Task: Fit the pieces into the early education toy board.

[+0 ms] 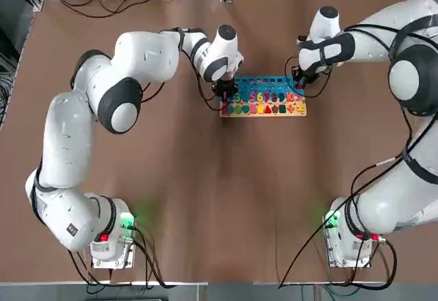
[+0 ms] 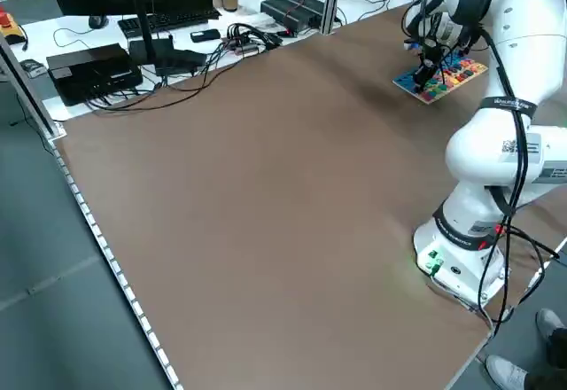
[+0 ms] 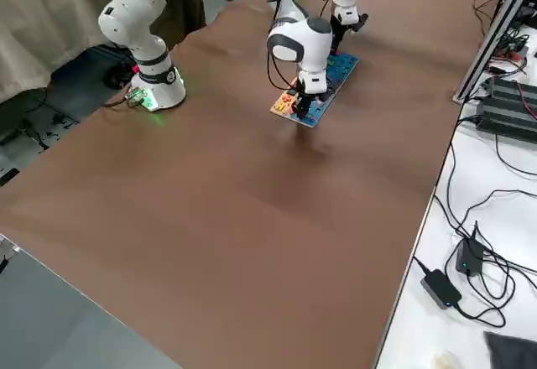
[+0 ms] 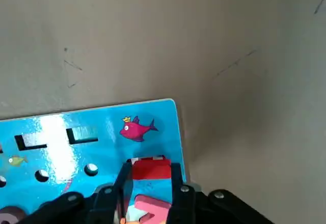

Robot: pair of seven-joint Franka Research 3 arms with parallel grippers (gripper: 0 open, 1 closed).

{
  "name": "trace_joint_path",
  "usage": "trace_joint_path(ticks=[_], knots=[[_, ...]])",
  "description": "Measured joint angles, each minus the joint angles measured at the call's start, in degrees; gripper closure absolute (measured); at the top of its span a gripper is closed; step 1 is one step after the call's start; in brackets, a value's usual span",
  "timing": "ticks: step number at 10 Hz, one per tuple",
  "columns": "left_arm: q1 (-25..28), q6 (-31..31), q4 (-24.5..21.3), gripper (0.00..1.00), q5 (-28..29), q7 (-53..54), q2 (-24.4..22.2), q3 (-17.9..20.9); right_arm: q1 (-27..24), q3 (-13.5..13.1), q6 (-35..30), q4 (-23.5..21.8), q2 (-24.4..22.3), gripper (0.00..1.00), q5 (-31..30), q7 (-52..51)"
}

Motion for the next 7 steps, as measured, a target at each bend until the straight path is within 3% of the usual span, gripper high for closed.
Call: trace_joint_path(ticks=[7], knots=[[0.0, -0.2, 0.6, 0.86, 0.0, 0.3, 0.5, 0.2, 0.8, -0.1, 0.2, 0.4, 0.8, 0.65, 0.8, -0.1]])
